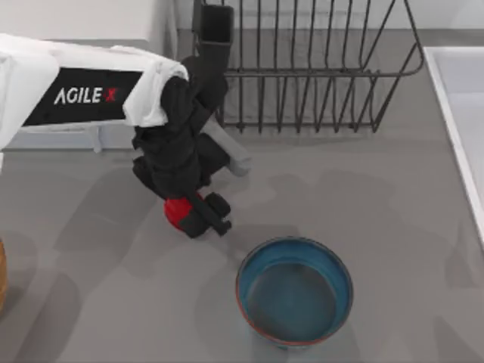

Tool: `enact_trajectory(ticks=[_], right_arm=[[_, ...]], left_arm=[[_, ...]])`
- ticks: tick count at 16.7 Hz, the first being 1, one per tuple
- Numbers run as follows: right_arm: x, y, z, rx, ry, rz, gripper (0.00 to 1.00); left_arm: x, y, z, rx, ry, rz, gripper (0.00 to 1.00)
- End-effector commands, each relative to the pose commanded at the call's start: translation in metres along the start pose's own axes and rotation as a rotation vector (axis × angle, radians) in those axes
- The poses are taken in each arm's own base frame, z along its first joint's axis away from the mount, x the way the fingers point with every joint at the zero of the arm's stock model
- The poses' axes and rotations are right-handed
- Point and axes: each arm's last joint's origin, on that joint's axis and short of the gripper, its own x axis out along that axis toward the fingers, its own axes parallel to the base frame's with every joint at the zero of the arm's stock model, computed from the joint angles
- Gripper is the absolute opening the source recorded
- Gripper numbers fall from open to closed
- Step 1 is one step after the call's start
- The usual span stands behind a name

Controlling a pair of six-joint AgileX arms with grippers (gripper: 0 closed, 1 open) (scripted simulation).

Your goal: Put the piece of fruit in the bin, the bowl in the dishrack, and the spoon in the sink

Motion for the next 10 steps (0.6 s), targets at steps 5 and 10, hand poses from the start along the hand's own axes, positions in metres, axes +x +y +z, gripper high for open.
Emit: enact_trajectory(ticks=[5,10], right_arm=[[0.0,0.0,0.0,0.0,0.0,0.0,1.0],[0.0,0.0,0.0,0.0,0.0,0.0,1.0]], left_arm=[[0.0,0.0,0.0,0.0,0.0,0.0,0.02],[0.0,0.0,0.0,0.0,0.0,0.0,0.0]])
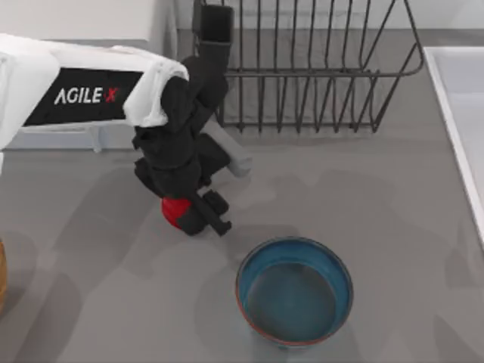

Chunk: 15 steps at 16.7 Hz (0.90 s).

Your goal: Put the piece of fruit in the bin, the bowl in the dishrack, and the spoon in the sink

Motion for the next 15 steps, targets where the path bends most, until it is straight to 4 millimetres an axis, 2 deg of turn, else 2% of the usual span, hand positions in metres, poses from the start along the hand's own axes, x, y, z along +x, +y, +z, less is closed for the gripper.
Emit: enact_trajectory(ticks=[6,15], right_arm=[[0.0,0.0,0.0,0.0,0.0,0.0,1.0],[0.0,0.0,0.0,0.0,0.0,0.0,1.0]], left_arm=[[-0.008,0.002,0.002,0.006,-0.007,0.015,0.0],[-0.08,0.001,0.009,0.006,0.016,0.006,0.0]])
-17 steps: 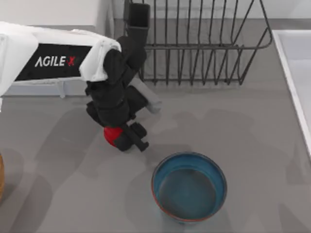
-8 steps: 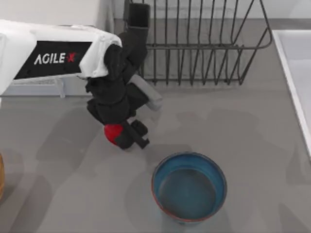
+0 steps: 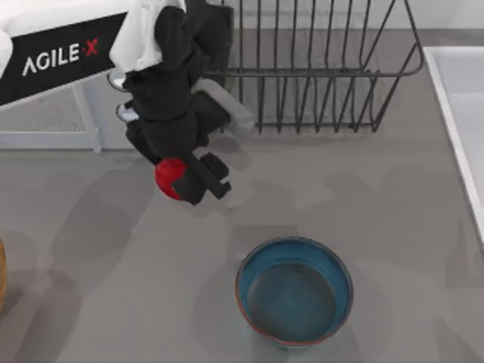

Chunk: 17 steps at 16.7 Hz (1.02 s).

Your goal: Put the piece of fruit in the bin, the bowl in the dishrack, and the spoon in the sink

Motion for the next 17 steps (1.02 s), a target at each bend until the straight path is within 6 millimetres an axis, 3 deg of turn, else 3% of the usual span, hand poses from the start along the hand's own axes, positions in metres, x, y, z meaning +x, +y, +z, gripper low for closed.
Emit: enact_trajectory(ticks=[3,9,13,17], right_arm=[[0.0,0.0,0.0,0.0,0.0,0.0,1.0],[0.0,0.0,0.0,0.0,0.0,0.0,1.0],[0.0,0.0,0.0,0.0,0.0,0.0,1.0],[0.0,0.0,0.0,0.0,0.0,0.0,1.0]], left_arm=[[-0.025,-0.001,-0.001,-0.003,-0.024,0.011,0.0],[-0.023,0.002,-0.005,0.0,-0.005,0.01,0.0],[-0.032,0.01,-0.043,0.086,0.052,-0.002,0.0],[-0.057,0.002,-0.095,0.335,0.008,-0.004,0.0]])
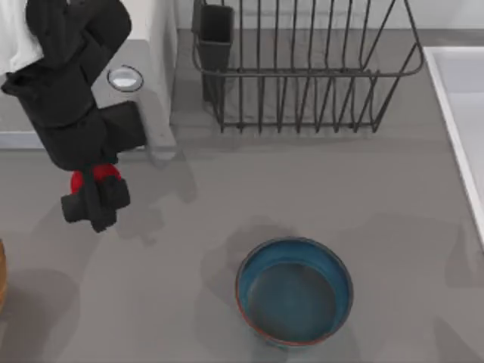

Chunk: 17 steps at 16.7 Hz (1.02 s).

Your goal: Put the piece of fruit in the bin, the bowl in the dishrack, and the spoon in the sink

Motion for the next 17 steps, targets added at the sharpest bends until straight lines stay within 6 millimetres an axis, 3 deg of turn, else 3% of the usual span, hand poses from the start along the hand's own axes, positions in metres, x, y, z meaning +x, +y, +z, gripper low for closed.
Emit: enact_trajectory(ticks=[5,11,14,17], right_arm=[[0.0,0.0,0.0,0.0,0.0,0.0,1.0],[0.0,0.0,0.0,0.0,0.0,0.0,1.0],[0.0,0.0,0.0,0.0,0.0,0.0,1.0],[0.0,0.0,0.0,0.0,0.0,0.0,1.0]], left_arm=[[-0.001,-0.021,-0.067,0.336,0.075,-0.062,0.0],[-0.041,-0.029,-0.153,0.335,0.038,0.106,0.0],[-0.045,-0.039,-0.178,0.348,0.066,0.127,0.0],[-0.042,-0.044,-0.189,0.354,0.103,0.101,0.0]])
